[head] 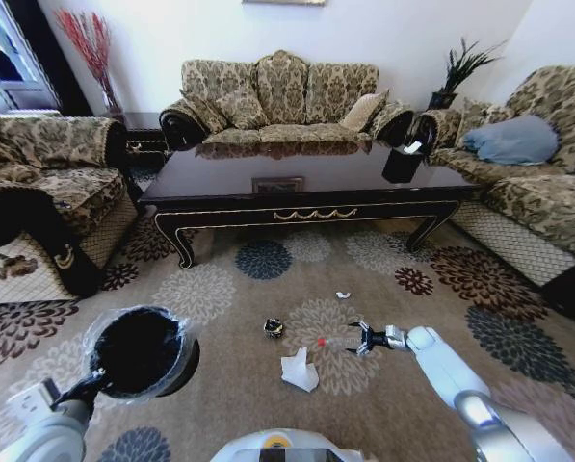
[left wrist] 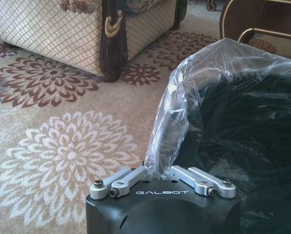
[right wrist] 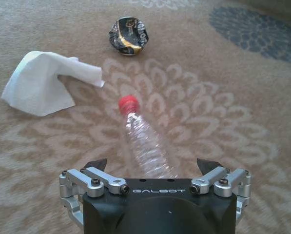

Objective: Move to the front of the table and pick up the trash from the floor, then place it into the trash bin.

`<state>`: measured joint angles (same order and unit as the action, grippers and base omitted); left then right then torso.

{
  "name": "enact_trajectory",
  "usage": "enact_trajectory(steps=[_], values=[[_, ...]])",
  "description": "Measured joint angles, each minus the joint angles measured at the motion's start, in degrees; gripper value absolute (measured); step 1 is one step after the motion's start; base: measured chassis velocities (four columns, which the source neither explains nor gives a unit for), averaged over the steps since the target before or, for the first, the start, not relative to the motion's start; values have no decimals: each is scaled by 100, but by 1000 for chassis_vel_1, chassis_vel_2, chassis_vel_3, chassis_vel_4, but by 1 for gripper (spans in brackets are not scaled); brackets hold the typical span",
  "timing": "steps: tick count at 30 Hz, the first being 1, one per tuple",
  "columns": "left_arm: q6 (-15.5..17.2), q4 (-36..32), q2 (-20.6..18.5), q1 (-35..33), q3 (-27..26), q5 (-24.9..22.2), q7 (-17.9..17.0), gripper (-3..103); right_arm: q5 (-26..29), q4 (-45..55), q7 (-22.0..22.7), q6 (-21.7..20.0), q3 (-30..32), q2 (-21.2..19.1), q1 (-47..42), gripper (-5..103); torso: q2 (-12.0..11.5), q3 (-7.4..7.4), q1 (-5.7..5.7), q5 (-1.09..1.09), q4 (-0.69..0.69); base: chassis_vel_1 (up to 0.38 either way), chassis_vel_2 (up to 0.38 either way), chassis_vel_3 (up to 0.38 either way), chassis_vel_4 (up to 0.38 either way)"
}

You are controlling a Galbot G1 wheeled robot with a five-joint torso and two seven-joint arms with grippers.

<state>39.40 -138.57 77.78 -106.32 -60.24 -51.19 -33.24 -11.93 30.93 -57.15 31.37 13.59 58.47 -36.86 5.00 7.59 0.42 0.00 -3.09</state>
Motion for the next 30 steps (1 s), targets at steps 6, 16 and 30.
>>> enact_trajectory(steps=[6, 16, 30], values=[[0, -7, 26, -3, 32, 50, -1, 2, 1, -147, 137, 21, 85, 93, -29, 103, 0, 0, 0, 0, 1, 0, 0, 0, 0], [-1, 25, 7, 19, 53, 60, 0, 2, -110, -216, 221, -19, 92, 150, -33, 68, 0, 0, 0, 0, 2, 0, 0, 0, 0], [-16, 144, -96, 154, 194, 55, 2, 2, -16, 31, 295, 48, 342, 32, -200, 26, 0, 0, 0, 2, 0, 0, 0, 0, 0]])
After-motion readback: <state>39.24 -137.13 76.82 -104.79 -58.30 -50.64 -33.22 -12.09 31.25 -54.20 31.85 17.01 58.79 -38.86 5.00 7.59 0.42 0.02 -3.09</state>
